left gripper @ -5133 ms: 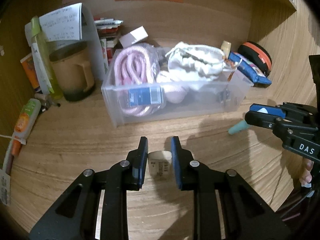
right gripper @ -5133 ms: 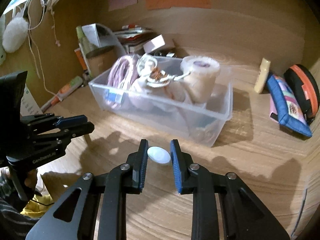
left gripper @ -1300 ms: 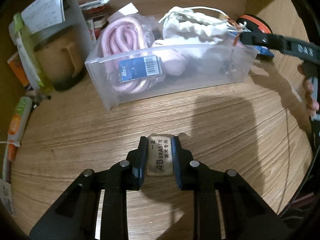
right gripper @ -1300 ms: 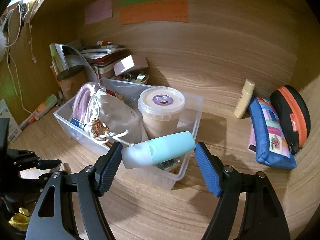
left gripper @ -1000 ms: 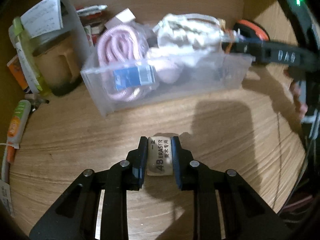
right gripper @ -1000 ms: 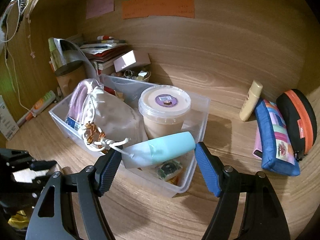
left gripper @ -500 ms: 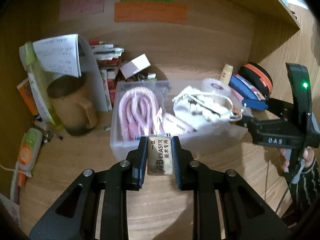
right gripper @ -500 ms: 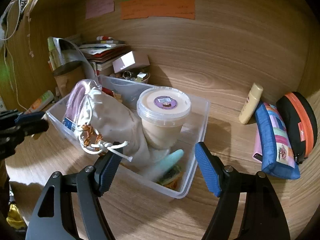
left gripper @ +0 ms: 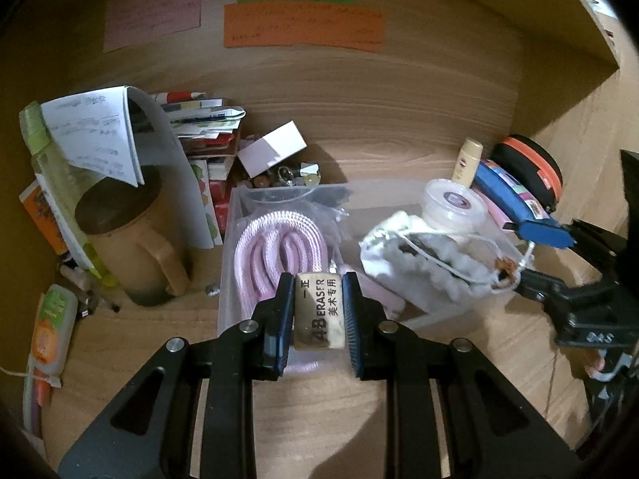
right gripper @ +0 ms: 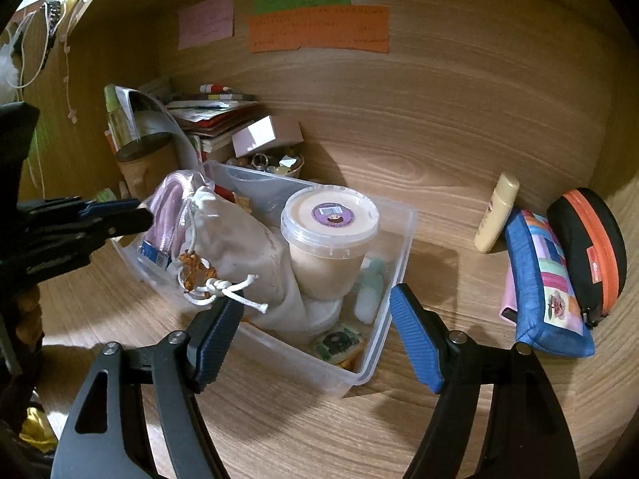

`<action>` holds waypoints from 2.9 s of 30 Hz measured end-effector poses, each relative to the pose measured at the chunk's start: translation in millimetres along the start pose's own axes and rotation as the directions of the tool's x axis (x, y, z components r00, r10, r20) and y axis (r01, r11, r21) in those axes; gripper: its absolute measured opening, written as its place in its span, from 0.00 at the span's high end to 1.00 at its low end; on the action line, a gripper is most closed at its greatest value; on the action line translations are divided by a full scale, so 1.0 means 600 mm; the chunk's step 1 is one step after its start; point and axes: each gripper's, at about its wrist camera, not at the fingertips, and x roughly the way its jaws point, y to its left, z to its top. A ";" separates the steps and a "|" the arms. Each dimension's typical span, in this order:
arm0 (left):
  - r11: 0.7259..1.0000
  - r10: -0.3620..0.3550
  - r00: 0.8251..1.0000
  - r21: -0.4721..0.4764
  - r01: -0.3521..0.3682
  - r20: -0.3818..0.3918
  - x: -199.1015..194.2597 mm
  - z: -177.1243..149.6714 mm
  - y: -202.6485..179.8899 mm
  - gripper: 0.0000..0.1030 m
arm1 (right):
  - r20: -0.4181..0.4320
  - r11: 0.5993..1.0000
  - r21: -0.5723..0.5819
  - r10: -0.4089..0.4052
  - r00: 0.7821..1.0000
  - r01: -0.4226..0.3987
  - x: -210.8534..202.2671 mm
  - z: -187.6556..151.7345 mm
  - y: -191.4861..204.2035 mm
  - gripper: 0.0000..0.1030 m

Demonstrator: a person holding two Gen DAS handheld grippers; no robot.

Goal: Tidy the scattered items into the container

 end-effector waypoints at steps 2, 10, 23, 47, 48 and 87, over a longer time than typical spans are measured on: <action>1.000 -0.001 1.000 -0.002 0.001 -0.012 0.011 0.002 0.002 0.78 | 0.001 1.000 0.007 0.001 1.000 -0.001 0.000 -0.001 -0.001 0.28; 0.999 -0.018 0.996 -0.043 0.014 -0.086 0.055 -0.005 0.020 0.76 | -0.015 1.000 0.027 0.006 1.000 -0.006 -0.001 -0.006 -0.004 0.28; 1.000 0.013 1.000 0.008 -0.014 0.021 -0.013 0.003 -0.002 0.26 | -0.009 1.000 0.031 -0.001 1.000 0.001 -0.015 -0.005 -0.002 0.28; 0.993 0.120 0.991 -0.018 -0.120 0.053 -0.071 -0.025 -0.025 0.09 | 0.078 0.994 0.066 -0.094 0.993 0.089 -0.085 -0.026 0.042 0.05; 0.992 0.128 0.990 -0.023 -0.127 0.056 -0.072 -0.027 -0.024 0.09 | 0.078 0.993 0.074 -0.102 0.992 0.096 -0.086 -0.028 0.043 0.04; 0.994 0.080 0.997 -0.071 -0.079 0.018 -0.062 -0.037 -0.025 0.09 | 0.080 0.983 0.144 -0.122 0.989 0.109 -0.084 -0.033 0.040 0.04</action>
